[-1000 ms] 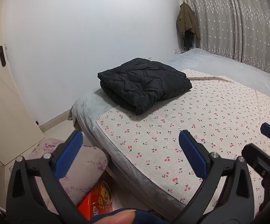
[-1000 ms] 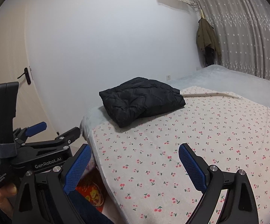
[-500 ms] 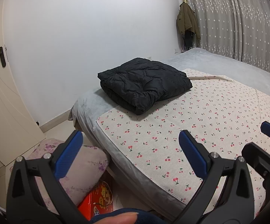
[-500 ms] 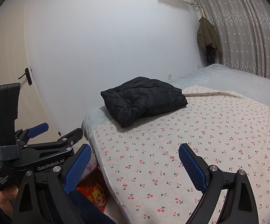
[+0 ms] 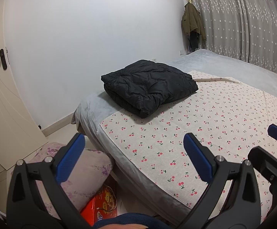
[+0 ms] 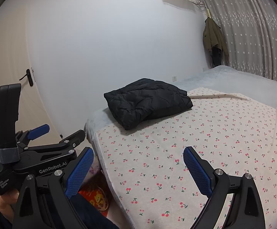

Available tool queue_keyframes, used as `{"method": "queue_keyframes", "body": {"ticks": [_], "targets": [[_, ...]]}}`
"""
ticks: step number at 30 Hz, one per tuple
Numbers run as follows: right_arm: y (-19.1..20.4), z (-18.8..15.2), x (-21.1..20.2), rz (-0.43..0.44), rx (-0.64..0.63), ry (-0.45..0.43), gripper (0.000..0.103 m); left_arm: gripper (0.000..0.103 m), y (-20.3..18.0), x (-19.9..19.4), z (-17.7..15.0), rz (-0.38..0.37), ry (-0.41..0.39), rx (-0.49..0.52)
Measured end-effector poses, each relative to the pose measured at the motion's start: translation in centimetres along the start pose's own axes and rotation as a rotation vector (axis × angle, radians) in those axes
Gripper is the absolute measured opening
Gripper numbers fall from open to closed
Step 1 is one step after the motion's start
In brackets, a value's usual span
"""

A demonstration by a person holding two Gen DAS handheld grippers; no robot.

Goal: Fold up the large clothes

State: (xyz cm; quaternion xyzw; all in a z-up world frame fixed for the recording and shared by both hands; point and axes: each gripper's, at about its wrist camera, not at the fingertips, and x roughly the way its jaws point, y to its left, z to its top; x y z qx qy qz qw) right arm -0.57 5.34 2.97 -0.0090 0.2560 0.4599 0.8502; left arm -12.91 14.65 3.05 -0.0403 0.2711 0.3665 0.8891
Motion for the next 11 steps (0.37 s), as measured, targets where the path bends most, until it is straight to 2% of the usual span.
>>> {"method": "queue_keyframes", "body": {"ticks": [11], "targets": [[0.14, 0.00, 0.18, 0.000, 0.001, 0.006, 0.096, 0.102, 0.00, 0.04, 0.00, 0.001, 0.001, -0.001]]}}
